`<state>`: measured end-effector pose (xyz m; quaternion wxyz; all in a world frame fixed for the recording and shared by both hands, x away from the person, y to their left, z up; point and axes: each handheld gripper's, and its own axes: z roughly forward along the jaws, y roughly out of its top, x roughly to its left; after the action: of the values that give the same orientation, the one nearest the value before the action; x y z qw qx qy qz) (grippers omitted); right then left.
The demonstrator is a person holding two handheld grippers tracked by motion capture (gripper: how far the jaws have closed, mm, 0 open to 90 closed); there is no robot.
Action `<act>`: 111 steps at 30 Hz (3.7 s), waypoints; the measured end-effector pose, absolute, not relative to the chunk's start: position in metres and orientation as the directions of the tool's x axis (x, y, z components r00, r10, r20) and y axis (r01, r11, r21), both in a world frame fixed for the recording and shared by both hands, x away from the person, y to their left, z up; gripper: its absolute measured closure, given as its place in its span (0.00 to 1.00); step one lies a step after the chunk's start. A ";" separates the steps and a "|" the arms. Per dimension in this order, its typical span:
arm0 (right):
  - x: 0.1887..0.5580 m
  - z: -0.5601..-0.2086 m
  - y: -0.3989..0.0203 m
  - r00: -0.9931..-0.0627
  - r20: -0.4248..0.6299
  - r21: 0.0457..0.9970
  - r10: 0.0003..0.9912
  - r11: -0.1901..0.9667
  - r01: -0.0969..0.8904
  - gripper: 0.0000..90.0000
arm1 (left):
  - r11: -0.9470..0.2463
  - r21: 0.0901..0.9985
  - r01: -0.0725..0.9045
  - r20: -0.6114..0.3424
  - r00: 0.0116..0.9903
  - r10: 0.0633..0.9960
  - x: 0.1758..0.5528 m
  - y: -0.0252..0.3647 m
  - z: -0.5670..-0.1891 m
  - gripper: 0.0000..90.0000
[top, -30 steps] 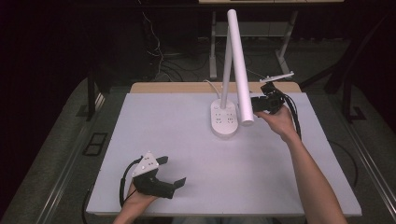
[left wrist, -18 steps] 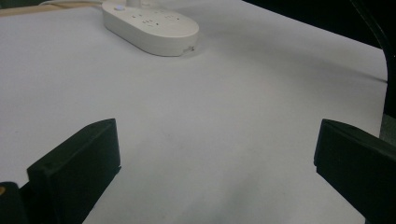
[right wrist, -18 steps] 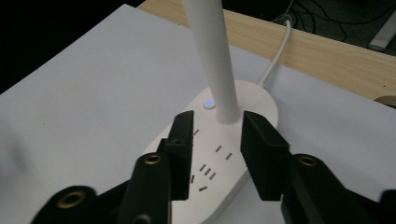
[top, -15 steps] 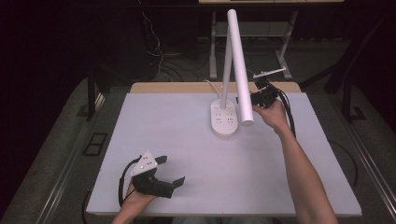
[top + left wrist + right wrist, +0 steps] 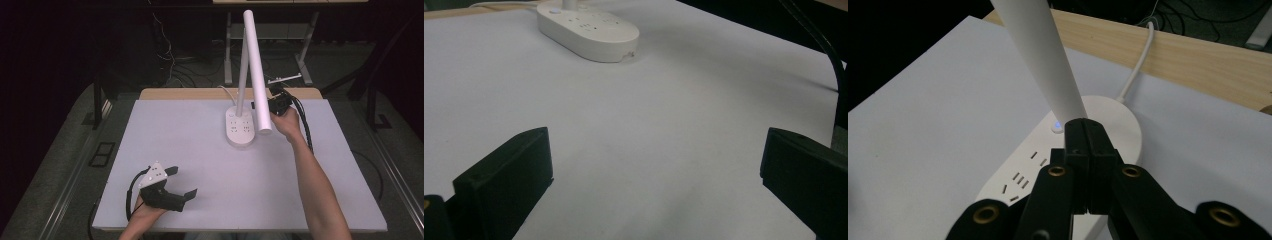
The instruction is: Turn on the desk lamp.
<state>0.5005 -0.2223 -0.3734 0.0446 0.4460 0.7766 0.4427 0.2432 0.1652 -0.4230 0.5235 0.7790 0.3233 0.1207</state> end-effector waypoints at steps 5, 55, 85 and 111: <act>0.505 -0.382 -0.222 -0.592 0.353 0.723 0.725 0.190 0.664 0.99 | -0.243 0.893 0.378 -0.152 0.763 0.628 0.243 0.165 -0.423 0.00; 0.525 -0.444 -0.214 -0.460 0.504 0.665 0.731 0.011 0.746 1.00 | -0.249 0.895 0.371 -0.150 0.774 0.616 0.243 0.163 -0.423 0.00; 0.514 -0.406 -0.226 -0.512 0.493 0.726 0.703 -0.008 0.688 0.99 | -0.249 0.895 0.371 -0.152 0.776 0.612 0.243 0.163 -0.423 0.00; 0.465 -0.375 -0.269 -0.559 0.393 0.758 0.731 0.087 0.647 0.99 | -0.261 0.893 0.368 -0.147 0.784 0.603 0.243 0.159 -0.425 0.00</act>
<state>0.4652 -0.2686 -0.3745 0.0429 0.4678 0.7361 0.4873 0.2428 0.1593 -0.4246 0.5239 0.7859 0.3086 0.1121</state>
